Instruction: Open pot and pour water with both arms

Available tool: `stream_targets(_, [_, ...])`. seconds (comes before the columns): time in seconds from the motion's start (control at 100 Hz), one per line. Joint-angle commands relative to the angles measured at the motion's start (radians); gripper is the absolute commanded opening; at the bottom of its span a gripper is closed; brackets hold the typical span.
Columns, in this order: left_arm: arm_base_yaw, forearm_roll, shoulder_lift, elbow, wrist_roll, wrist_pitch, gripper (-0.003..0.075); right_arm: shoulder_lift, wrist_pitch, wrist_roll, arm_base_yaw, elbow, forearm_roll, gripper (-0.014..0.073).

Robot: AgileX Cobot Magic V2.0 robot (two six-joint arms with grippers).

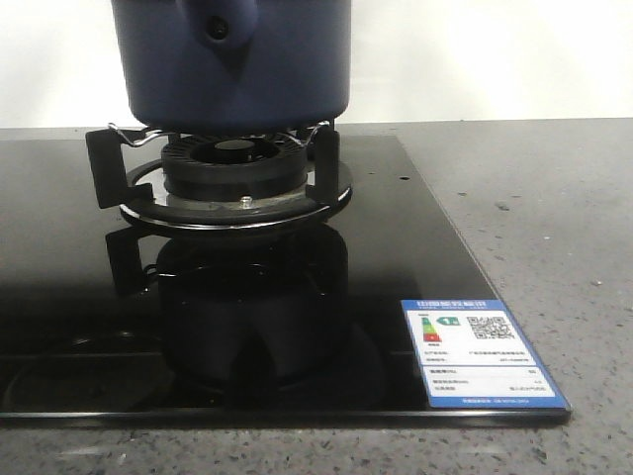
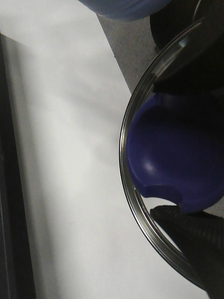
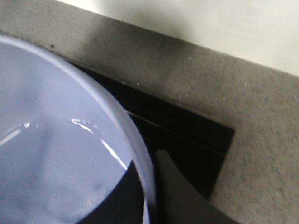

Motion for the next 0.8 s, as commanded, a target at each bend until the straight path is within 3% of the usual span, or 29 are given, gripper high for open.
stream_targets(0.0, [0.006,-0.090,-0.033,-0.040,-0.013,-0.032,0.0347,-0.060,-0.144,0.004,0.018,-0.039,0.029,-0.0058])
stream_targets(0.34, [0.006,-0.091,-0.033,-0.040,-0.013,-0.034,0.0347,-0.062,-0.355,-0.017,0.078,0.045,-0.028,-0.0057])
stream_targets(0.79, [0.006,-0.091,-0.033,-0.040,-0.013,-0.041,0.0347,-0.188,-0.865,-0.130,0.119,0.372,-0.032,-0.0057])
